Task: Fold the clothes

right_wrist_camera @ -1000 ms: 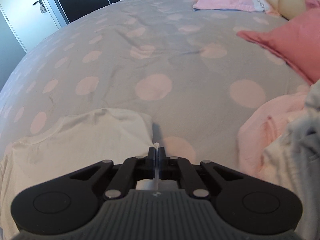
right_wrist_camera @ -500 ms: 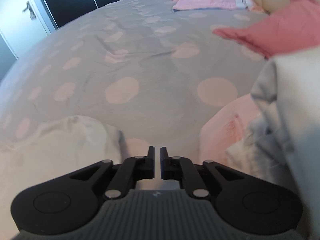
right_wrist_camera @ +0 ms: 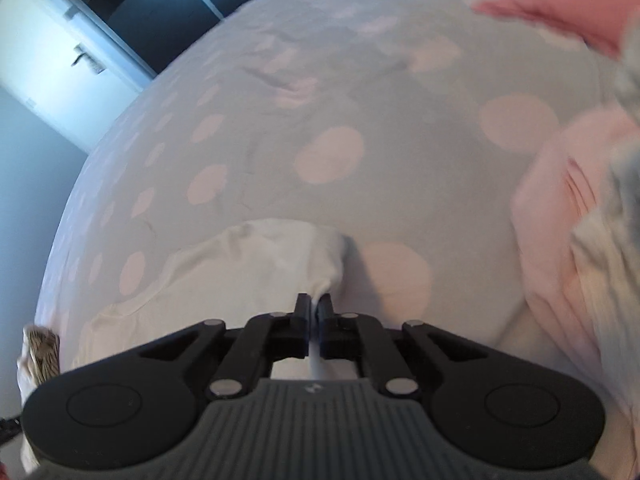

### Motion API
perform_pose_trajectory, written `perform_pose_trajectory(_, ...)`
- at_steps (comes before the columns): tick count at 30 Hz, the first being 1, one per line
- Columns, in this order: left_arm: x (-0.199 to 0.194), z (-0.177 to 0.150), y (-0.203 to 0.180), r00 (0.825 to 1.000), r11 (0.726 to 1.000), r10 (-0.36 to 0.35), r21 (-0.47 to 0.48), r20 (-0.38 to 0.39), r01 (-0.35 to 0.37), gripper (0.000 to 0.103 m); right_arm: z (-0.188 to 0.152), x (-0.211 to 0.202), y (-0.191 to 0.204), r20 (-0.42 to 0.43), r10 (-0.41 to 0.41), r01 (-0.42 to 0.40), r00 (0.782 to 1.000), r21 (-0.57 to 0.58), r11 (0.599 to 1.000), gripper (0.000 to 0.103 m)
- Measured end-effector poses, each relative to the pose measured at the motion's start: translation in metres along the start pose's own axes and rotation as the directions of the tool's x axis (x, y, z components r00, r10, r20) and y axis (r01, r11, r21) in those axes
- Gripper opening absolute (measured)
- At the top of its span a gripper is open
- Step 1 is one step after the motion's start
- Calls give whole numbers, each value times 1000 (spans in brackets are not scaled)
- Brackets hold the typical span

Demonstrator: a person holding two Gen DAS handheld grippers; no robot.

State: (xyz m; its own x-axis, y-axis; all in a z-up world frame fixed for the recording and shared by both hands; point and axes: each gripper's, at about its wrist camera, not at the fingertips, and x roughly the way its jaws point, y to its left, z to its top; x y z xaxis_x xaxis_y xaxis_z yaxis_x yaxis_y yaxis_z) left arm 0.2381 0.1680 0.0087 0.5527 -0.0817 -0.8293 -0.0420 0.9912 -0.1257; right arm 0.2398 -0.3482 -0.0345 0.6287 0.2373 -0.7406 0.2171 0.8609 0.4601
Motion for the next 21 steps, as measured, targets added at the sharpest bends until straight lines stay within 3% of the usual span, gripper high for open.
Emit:
perform_pose_trajectory(3,5,-2,-11,1000,998,16,55,-4,-16,42,-5,-2,38,-8,70,-70,998,-109,992,4)
perform_pose_trajectory(6,11,-2,-16,1000,997,23,69,-21,-22,42,-21,11,74,-92,122,-138,988,-199,970,5)
perform_pose_trajectory(11,19,-4,-20,999,995,14,100,-48,-10,42,-52,32,107,-238,112,-187,965,-318,929,17)
perform_pose_trajectory(15,25,-5,-18,997,994,25,105,-69,-18,42,-42,13,109,-195,135,-198,972,-357,913,34)
perform_pose_trajectory(18,27,-4,-16,997,995,31,97,-75,-23,42,-24,-3,97,-132,146,-184,980,-354,917,37)
perform_pose_trajectory(21,28,-3,-17,996,995,28,95,-79,-21,42,-14,-5,86,-105,109,-141,989,-383,913,45)
